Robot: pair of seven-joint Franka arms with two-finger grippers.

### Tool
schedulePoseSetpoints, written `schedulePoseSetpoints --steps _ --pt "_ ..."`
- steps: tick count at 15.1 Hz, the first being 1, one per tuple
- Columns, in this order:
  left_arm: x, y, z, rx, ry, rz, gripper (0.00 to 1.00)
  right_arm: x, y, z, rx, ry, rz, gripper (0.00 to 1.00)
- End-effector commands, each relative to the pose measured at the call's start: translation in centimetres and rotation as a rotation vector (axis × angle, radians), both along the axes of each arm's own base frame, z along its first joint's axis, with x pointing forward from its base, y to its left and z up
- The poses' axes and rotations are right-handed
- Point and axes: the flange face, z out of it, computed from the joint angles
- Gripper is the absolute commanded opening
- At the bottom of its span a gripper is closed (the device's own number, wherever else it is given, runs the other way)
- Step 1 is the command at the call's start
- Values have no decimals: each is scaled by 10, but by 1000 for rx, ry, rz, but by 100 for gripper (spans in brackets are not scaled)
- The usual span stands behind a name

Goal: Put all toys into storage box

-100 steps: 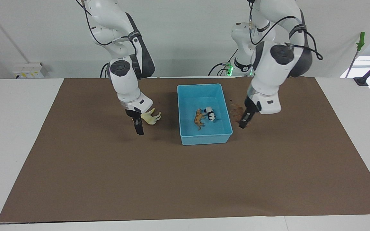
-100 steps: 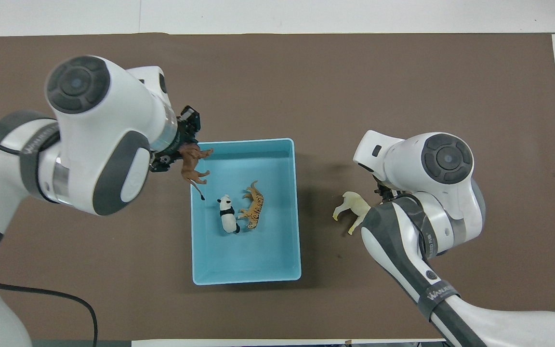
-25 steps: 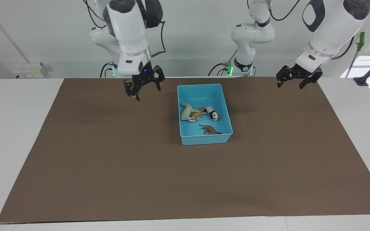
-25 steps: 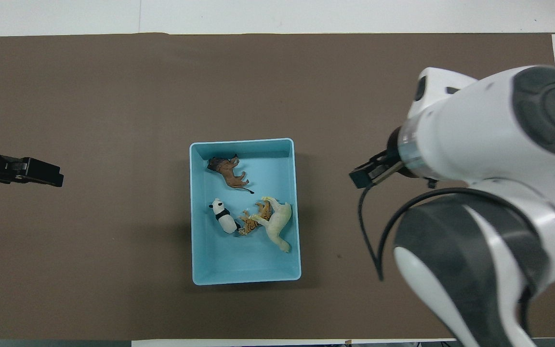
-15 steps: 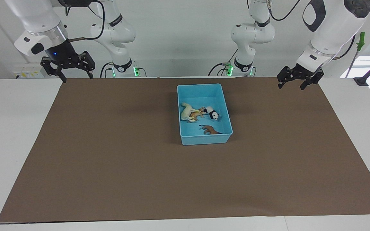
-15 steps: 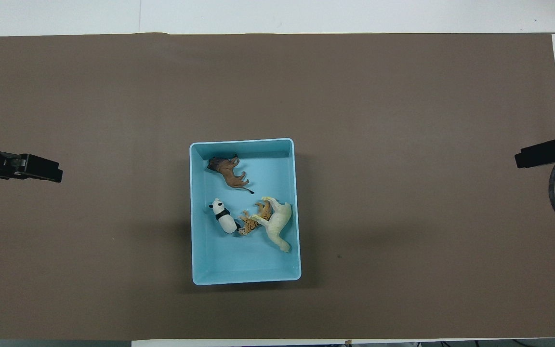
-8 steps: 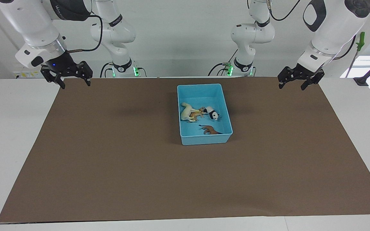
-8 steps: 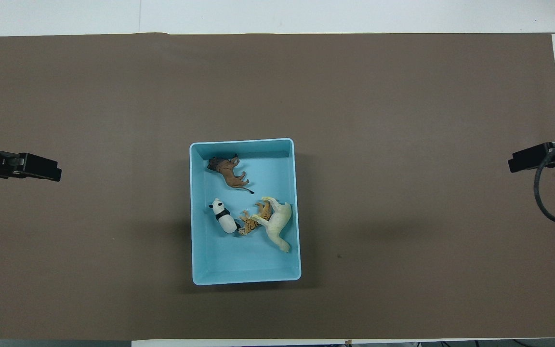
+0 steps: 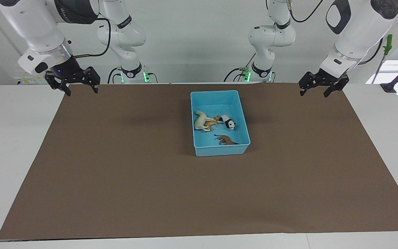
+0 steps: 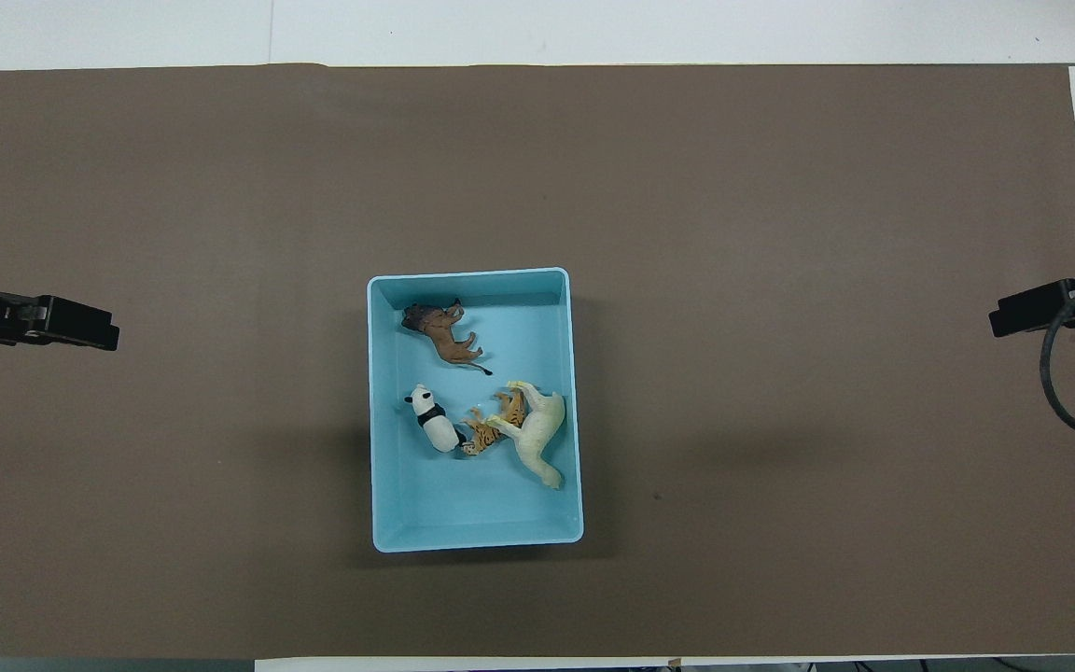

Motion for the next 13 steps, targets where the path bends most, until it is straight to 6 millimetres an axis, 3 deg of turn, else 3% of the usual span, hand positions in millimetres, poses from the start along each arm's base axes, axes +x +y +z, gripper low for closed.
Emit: schedulePoseSetpoints --steps 1,13 --pt "-6 3 -1 -4 -14 1 100 -3 -7 3 -13 -14 -8 100" --pt "-6 3 -1 -2 -14 0 100 -5 -14 3 -17 -13 -27 100"
